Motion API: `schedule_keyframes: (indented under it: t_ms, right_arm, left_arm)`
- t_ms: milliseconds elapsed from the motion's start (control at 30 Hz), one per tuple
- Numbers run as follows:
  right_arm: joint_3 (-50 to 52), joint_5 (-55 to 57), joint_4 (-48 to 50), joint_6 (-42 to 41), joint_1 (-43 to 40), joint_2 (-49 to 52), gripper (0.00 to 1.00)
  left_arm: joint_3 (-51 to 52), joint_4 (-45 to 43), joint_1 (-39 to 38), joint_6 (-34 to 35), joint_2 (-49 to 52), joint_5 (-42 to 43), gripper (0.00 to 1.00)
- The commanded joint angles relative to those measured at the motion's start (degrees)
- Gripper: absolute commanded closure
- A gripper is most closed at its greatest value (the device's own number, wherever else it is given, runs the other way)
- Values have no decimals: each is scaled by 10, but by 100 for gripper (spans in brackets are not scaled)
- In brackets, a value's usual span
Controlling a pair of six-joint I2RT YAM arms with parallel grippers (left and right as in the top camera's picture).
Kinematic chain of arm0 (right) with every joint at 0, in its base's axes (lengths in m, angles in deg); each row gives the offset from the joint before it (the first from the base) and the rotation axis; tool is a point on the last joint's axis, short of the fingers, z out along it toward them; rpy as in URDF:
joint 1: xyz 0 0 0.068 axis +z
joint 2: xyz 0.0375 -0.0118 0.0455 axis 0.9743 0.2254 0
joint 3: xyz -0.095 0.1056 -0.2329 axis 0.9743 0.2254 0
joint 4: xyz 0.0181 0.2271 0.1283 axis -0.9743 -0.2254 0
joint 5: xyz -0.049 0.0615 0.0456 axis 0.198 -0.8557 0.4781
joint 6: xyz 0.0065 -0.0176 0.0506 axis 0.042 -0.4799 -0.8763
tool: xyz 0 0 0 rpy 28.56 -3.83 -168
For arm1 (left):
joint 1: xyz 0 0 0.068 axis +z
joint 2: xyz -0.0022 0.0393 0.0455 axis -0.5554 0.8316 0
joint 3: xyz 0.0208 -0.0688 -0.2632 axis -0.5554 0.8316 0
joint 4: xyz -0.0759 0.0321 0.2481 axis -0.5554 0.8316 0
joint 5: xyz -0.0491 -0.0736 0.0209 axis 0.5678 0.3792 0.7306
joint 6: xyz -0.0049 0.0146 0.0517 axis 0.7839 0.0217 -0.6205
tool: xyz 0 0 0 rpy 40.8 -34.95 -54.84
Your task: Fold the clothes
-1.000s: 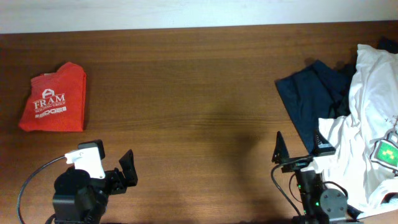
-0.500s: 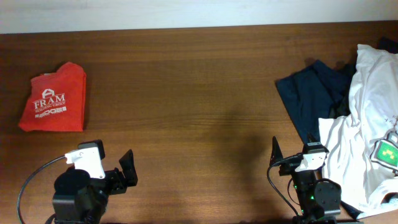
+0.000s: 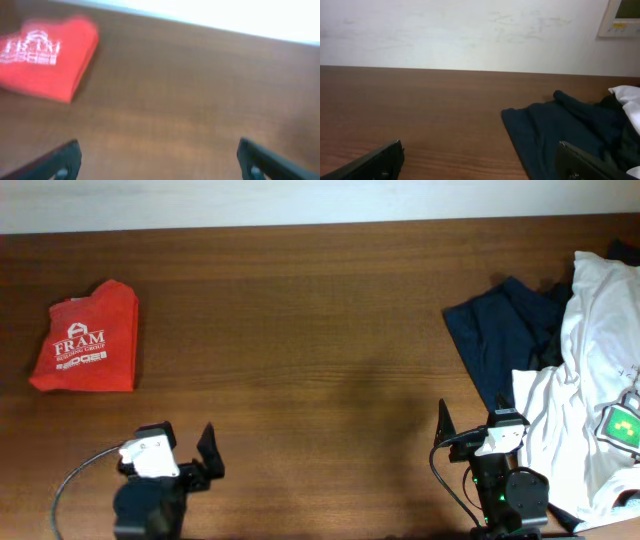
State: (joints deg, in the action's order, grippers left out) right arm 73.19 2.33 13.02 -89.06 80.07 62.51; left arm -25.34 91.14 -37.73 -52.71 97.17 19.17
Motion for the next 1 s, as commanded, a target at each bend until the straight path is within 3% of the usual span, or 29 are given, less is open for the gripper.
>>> schedule_keyframes:
  t_ms: [0, 100, 167, 267, 967]
  right_arm:
    - [3, 3, -4, 0, 3, -4, 1]
    - [3, 3, -4, 0, 3, -4, 1]
    - [3, 3, -4, 0, 3, -4, 1]
    - [3, 3, -4, 0, 3, -4, 1]
    - [3, 3, -4, 0, 3, -4, 1]
  left_arm:
    - [139, -149, 4, -52, -112, -11, 1]
    - [220, -364, 4, -158, -114, 22, 1]
    - [262, -446, 4, -177, -114, 36, 1]
    - [260, -356, 4, -184, -114, 40, 1]
    - [259, -360, 4, -184, -114, 57, 1]
